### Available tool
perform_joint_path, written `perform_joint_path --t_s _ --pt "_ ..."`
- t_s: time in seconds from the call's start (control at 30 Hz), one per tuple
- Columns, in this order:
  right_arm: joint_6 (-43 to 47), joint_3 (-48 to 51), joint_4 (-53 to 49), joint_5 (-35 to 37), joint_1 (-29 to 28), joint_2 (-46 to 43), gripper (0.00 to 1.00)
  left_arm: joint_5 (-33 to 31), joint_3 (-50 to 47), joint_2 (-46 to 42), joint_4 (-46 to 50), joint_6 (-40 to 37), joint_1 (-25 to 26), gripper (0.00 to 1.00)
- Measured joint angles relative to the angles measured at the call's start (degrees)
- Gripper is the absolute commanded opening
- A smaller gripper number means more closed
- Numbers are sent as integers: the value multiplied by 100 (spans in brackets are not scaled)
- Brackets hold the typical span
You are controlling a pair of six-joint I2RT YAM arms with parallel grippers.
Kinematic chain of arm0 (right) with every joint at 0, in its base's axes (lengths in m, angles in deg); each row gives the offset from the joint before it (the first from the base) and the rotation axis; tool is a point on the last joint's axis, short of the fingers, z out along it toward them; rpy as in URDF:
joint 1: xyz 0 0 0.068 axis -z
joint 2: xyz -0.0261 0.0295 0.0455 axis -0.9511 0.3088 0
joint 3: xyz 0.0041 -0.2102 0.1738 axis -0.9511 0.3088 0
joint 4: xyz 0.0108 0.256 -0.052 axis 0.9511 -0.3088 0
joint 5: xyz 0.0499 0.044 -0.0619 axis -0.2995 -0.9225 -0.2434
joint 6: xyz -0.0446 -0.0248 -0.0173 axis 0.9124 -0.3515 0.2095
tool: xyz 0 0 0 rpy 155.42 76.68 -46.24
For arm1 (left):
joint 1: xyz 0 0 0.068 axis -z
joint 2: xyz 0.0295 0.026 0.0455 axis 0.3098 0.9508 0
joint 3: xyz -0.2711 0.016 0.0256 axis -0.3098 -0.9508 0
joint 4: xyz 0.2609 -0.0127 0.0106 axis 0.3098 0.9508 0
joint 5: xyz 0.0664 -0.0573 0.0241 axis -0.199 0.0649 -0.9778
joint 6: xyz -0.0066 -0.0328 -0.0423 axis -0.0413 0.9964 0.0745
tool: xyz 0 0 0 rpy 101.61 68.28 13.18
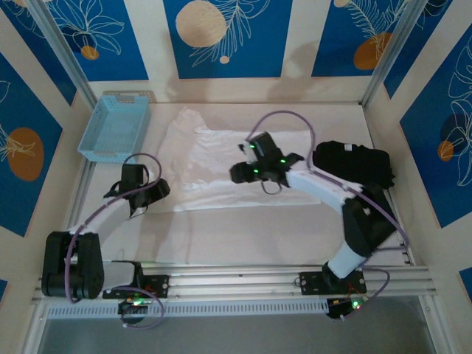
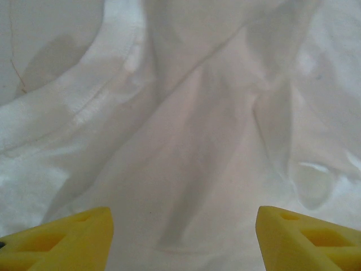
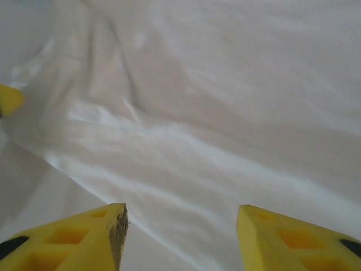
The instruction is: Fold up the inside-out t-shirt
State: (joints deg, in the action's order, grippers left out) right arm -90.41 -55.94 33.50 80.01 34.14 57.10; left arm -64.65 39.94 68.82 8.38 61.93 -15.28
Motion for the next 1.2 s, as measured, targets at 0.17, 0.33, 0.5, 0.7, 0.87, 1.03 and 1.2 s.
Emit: perform_joint_path --t_s 0.17,0.33,0.5,0.7,0.87,1.03,1.2 --pt "105 -1759 -90 -98 -437 1635 53 -11 -2 186 -151 17 -59 66" --pt "236 -3091 -601 -140 -699 2820 51 -76 -37 186 -330 7 -79 67" --pt "254 -4035 -1344 -50 -789 3532 52 -111 -111 188 -382 -31 -79 67" --pt "245 -5171 -2347 153 -787 4127 48 -111 -111 94 -382 -72 -79 68" --pt "199 -5873 -3016 199 -787 4472 45 -111 7 -116 -393 -94 -79 69" --pt "138 -6116 -3526 68 -743 4651 45 -96 439 -48 -424 -136 -79 69" --pt "55 -6242 -3812 -105 -688 4830 36 20 975 391 -584 -243 -79 69"
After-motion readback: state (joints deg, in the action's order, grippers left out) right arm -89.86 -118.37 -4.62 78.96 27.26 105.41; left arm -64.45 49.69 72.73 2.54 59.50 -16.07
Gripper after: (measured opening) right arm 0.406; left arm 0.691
